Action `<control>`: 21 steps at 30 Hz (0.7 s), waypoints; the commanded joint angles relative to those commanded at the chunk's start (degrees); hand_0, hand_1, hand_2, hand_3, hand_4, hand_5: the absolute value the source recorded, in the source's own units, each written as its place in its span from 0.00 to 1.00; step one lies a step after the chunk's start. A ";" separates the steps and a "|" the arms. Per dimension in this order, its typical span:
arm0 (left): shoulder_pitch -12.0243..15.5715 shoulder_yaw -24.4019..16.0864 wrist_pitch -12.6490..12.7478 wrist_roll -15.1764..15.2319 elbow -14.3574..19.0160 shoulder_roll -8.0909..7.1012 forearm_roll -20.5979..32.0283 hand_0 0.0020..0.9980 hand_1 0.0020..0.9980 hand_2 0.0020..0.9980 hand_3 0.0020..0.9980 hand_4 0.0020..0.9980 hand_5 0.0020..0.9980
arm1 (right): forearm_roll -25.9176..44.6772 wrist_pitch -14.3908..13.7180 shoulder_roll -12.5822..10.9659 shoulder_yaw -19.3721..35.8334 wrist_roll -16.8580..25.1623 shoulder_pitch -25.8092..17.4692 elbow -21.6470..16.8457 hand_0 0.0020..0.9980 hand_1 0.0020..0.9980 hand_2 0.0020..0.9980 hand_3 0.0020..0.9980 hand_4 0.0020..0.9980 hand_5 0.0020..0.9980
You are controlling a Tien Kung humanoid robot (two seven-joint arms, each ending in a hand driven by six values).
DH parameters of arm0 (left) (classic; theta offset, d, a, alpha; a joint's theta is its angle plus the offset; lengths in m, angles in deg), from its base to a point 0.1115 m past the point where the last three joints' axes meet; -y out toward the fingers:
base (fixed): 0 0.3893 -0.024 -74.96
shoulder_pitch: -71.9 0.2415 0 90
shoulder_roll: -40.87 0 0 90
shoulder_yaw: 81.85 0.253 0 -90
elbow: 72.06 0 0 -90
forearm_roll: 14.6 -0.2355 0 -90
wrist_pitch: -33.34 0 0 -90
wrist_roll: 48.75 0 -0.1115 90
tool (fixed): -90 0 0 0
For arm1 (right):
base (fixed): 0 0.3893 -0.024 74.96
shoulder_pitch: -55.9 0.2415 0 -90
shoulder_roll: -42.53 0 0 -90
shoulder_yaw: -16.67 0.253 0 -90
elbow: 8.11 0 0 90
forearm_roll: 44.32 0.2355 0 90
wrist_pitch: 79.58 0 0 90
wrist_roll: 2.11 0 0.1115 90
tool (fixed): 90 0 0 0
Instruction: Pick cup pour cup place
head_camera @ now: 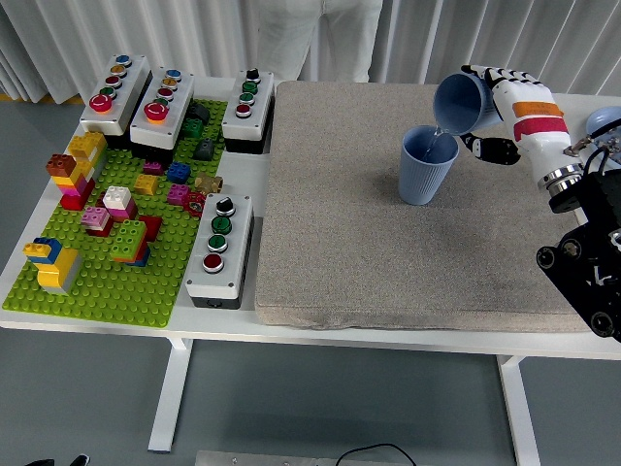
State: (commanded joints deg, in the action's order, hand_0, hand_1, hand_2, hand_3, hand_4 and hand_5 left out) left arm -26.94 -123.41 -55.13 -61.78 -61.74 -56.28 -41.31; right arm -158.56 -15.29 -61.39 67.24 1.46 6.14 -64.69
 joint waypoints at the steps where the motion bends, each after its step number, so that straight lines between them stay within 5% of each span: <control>1: -0.02 -0.01 0.00 0.00 0.00 0.00 0.00 0.74 0.80 0.83 0.66 0.51 0.89 | -0.21 -0.14 -0.03 -0.13 -0.12 0.05 0.00 0.87 0.70 0.60 0.66 0.63 0.09; 21: 0.49 -0.02 0.01 -0.14 0.00 -0.14 -0.20 0.74 0.80 0.83 0.66 0.51 0.89 | -2.74 -1.39 -0.68 -3.80 -2.34 0.83 0.03 0.89 0.72 0.60 0.65 0.64 0.07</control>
State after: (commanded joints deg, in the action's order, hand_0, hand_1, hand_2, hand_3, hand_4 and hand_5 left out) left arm -26.45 -123.43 -55.12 -61.92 -61.74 -56.42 -41.50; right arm -161.30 -16.68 -62.07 63.45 -0.88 6.98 -64.66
